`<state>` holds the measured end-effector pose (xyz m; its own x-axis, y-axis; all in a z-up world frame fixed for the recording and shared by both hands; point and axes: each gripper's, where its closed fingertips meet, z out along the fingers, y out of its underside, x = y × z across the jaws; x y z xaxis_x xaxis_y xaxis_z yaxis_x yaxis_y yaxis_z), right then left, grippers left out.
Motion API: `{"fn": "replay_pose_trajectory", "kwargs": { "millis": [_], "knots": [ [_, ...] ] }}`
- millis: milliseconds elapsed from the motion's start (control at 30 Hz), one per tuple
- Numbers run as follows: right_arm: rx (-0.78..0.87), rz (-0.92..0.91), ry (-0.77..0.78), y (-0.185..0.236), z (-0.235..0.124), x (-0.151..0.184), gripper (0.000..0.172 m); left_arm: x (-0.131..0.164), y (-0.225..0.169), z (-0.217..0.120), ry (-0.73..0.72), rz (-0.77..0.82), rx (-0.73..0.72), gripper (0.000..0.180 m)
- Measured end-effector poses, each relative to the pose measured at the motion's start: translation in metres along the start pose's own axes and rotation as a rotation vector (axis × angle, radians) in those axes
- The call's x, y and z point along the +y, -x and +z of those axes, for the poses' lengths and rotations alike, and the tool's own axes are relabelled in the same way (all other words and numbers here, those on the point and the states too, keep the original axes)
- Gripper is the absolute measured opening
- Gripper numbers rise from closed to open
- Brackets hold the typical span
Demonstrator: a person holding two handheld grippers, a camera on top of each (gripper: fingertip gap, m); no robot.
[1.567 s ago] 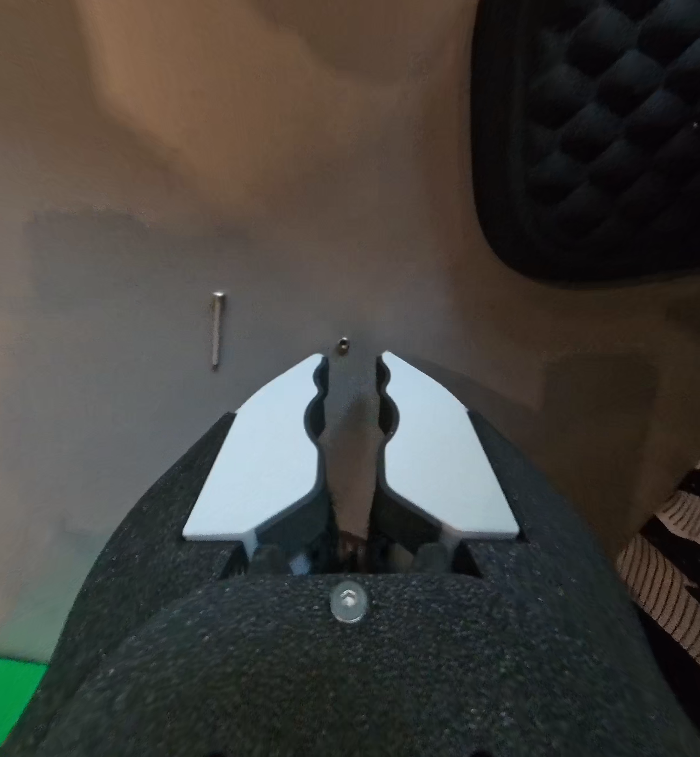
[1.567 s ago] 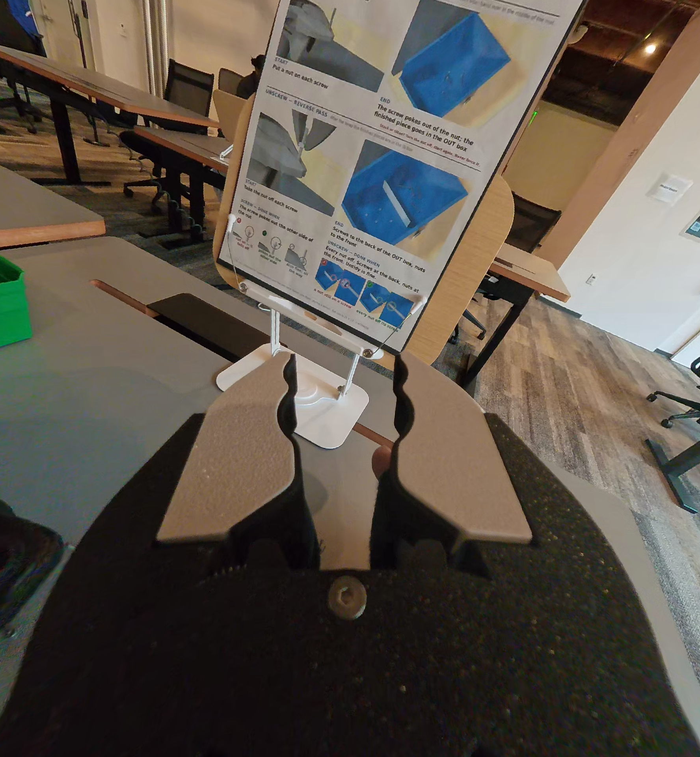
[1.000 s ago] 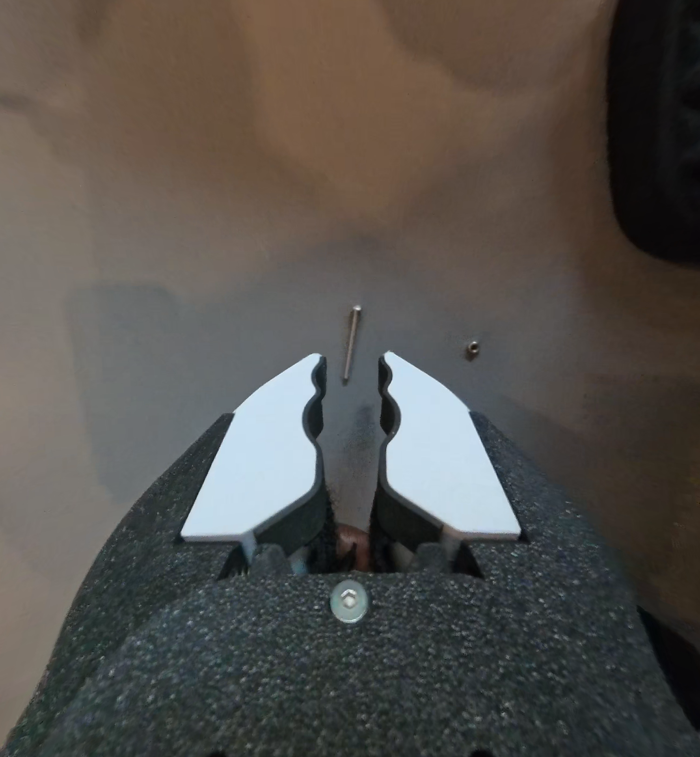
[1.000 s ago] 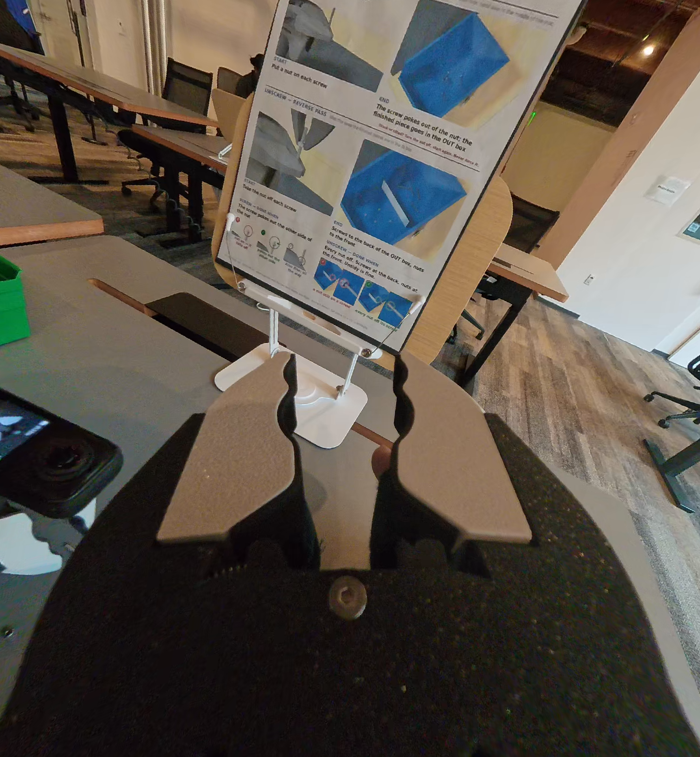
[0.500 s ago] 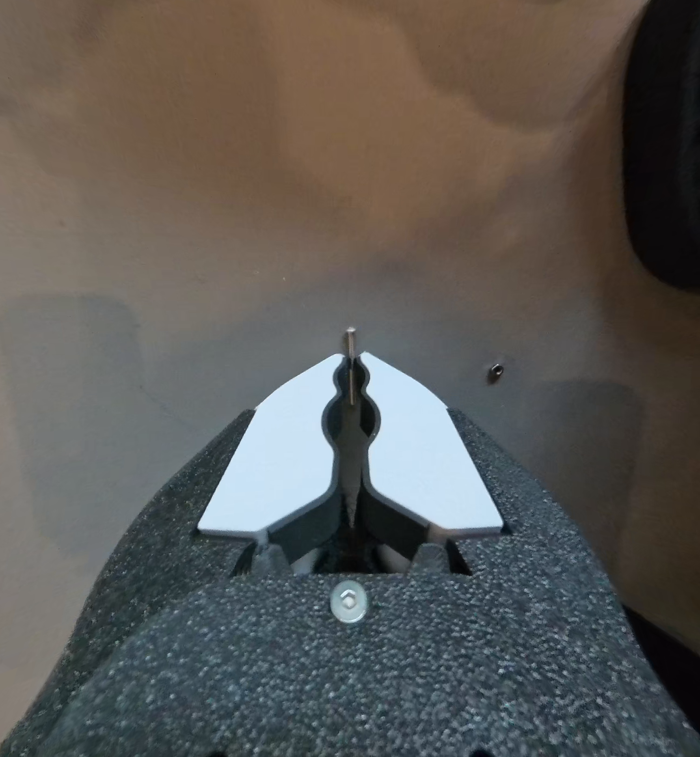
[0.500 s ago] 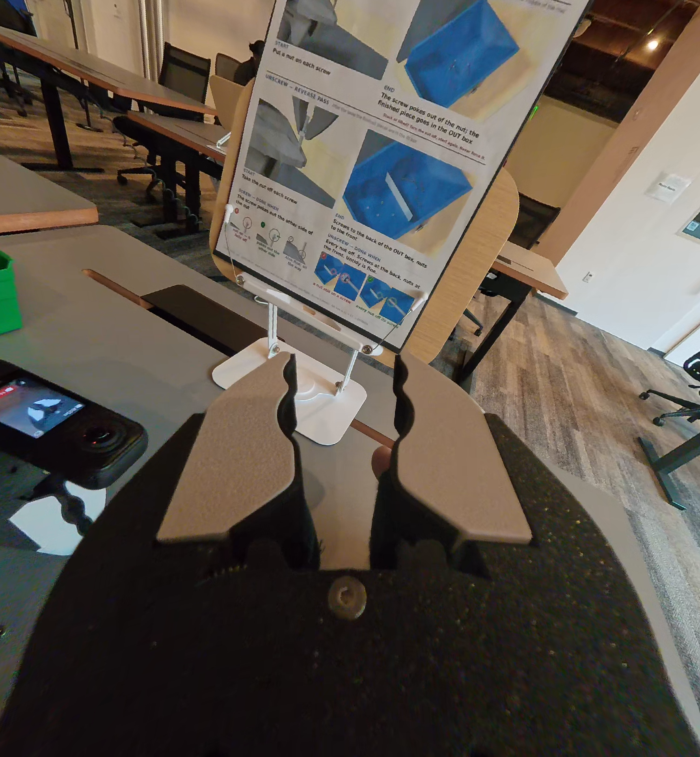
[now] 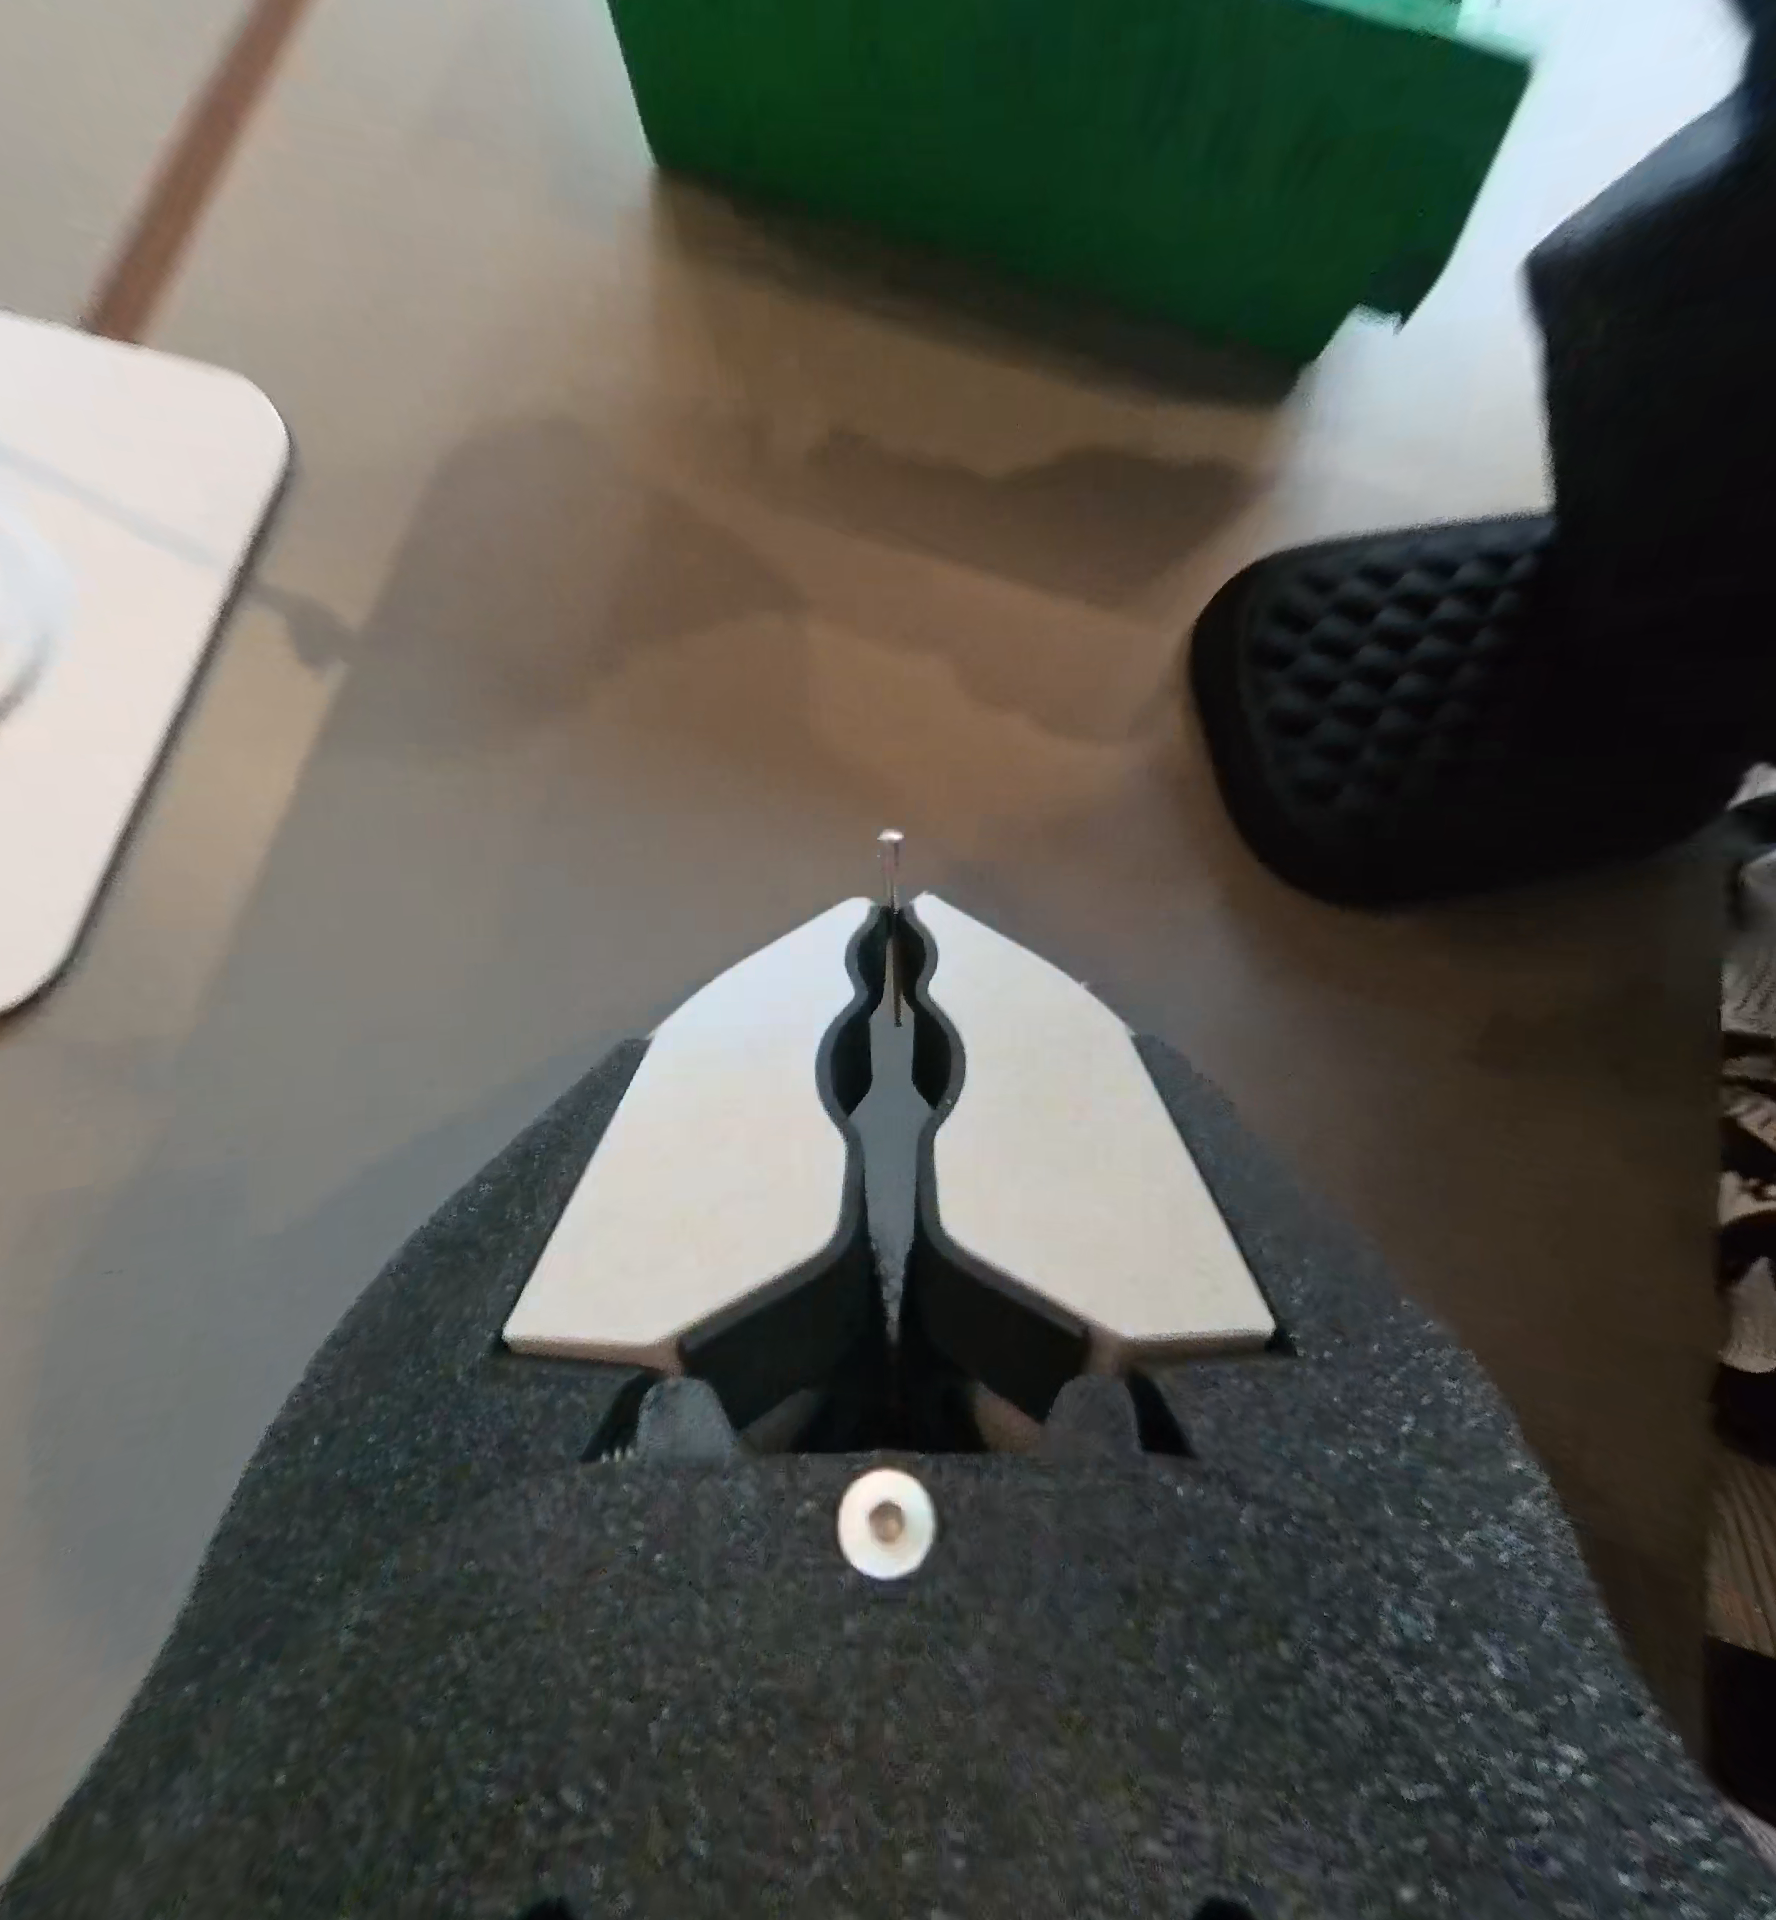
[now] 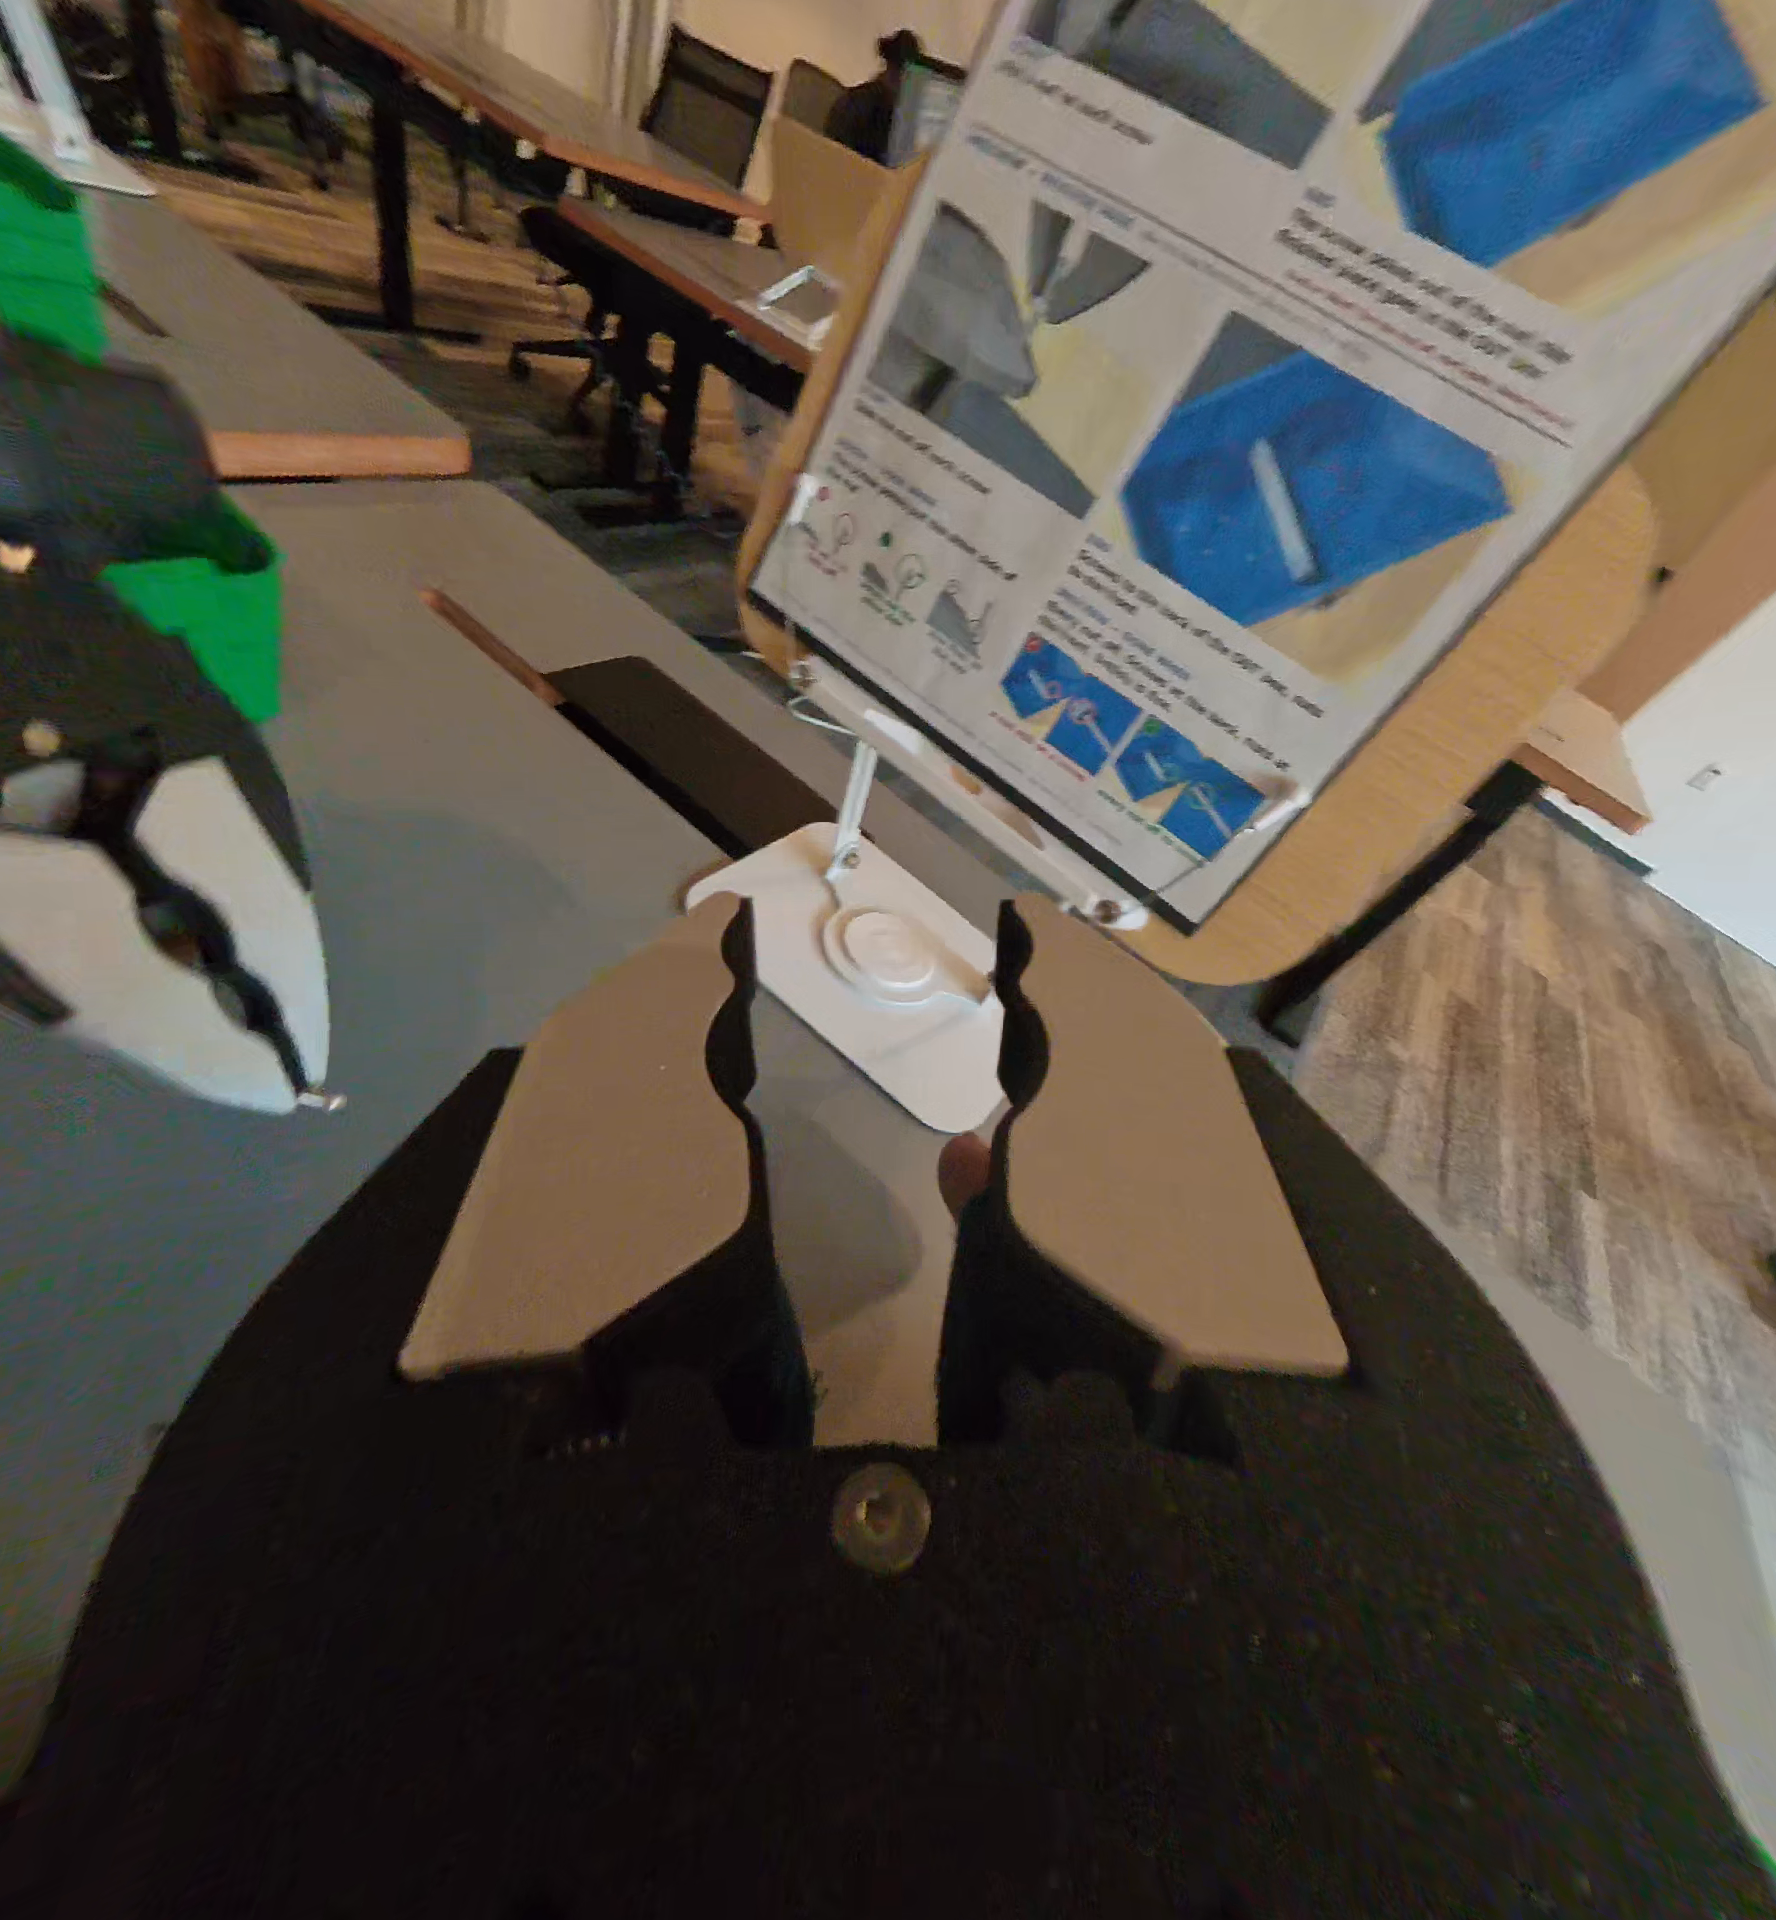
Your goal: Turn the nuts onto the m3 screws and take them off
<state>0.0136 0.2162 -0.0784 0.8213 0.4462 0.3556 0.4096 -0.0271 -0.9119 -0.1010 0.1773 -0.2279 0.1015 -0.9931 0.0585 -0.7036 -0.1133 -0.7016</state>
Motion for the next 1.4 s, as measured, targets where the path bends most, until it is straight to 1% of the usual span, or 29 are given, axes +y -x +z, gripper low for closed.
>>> {"fn": "replay_pose_trajectory", "kwargs": {
  "millis": [167, 333, 467, 600, 800, 1133, 1233, 1367, 1400],
  "knots": [
    [-0.217, 0.012, -0.026, 0.038, 0.006, -0.005, 0.040, -0.038, -0.010, -0.043, -0.200, 0.034, 0.015, 0.002],
    [-0.478, 0.085, -0.148, 0.077, -0.001, -0.024, 0.036, -0.069, -0.021, -0.078, -0.391, 0.072, 0.051, 0.001],
    [-0.643, 0.140, -0.252, 0.101, -0.010, -0.043, 0.032, -0.078, -0.026, -0.094, -0.479, 0.105, 0.063, 0.001],
    [-0.746, 0.182, -0.306, 0.116, -0.011, -0.051, 0.026, -0.081, -0.031, -0.104, -0.546, 0.129, 0.083, 0.001],
    [-0.829, 0.213, -0.364, 0.131, -0.010, -0.059, 0.024, -0.081, -0.033, -0.111, -0.593, 0.139, 0.090, 0.001],
    [-0.845, 0.207, -0.362, 0.144, -0.001, -0.060, 0.013, -0.080, -0.035, -0.116, -0.618, 0.146, 0.107, 0.001],
    [-0.845, 0.203, -0.372, 0.145, -0.002, -0.062, 0.004, -0.081, -0.035, -0.118, -0.627, 0.144, 0.099, 0.001],
    [-0.830, 0.231, -0.379, 0.143, -0.002, -0.066, 0.003, -0.084, -0.036, -0.122, -0.658, 0.143, 0.099, 0.002],
    [-0.827, 0.257, -0.396, 0.140, -0.003, -0.070, 0.003, -0.085, -0.035, -0.124, -0.670, 0.145, 0.089, 0.006]
  ]
}}
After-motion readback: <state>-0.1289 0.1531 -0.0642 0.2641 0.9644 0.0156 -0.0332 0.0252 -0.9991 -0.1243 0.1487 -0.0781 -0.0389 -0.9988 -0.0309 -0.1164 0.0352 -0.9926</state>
